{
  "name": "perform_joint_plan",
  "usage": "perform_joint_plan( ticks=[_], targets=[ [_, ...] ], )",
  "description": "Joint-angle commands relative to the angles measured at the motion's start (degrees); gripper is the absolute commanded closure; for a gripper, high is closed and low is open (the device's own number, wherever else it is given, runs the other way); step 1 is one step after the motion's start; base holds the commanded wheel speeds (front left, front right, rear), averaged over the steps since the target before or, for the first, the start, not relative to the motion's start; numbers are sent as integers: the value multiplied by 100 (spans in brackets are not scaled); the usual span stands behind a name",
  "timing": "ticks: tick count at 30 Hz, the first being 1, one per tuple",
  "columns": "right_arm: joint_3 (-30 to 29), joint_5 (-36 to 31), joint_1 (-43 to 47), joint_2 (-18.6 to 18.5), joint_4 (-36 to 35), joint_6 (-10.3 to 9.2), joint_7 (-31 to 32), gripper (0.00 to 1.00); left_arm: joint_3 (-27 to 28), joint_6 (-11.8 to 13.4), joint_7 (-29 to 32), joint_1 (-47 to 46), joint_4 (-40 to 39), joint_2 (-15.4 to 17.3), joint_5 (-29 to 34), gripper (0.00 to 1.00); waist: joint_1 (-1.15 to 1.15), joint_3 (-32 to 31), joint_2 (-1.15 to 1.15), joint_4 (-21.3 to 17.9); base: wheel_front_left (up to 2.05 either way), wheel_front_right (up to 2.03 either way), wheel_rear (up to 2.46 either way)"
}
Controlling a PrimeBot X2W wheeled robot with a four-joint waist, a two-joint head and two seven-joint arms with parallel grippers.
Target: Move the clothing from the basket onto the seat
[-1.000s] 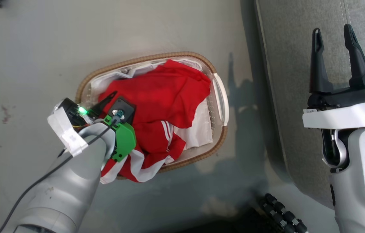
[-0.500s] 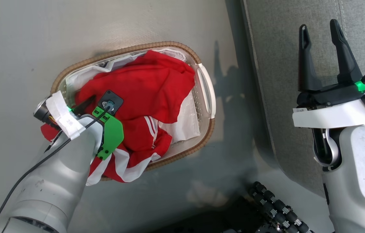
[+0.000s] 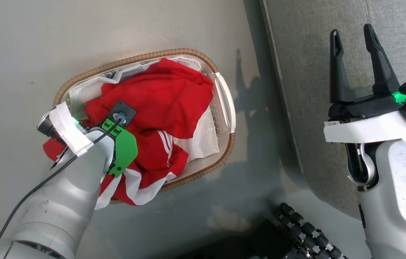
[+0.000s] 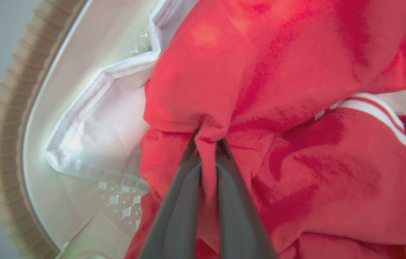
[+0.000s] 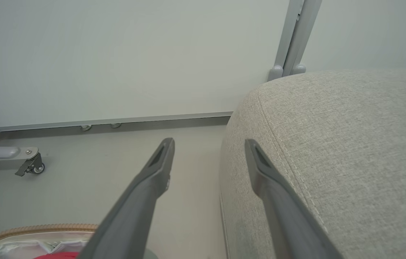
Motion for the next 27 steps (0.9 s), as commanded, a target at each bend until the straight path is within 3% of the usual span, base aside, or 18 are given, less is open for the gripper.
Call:
perform_joint_plan(
  ticks=[1, 12, 22, 27],
  targets=[
    [-27, -41, 39, -19, 26, -4, -30, 0, 9, 4, -86, 18, 2, -21, -40, 100, 0, -122, 0, 68, 0, 0, 0],
    [-213, -419, 383, -20, 181, -4, -30, 0, -153, -85, -981, 343, -317, -279, -353, 100, 0, -1061, 0, 530, 0, 0, 0],
    [-277, -803, 926, -22, 390, -5, -30, 0, -553, -94, -1179, 472, -1136, -316, -547, 100, 0, -2205, 0, 972, 0, 0, 0],
    [-267, -911, 1255, -22, 490, -5, -30, 0, -728, -94, -1174, 482, -1737, -168, -611, 100, 0, -2779, 0, 1145, 0, 0, 0]
  ],
)
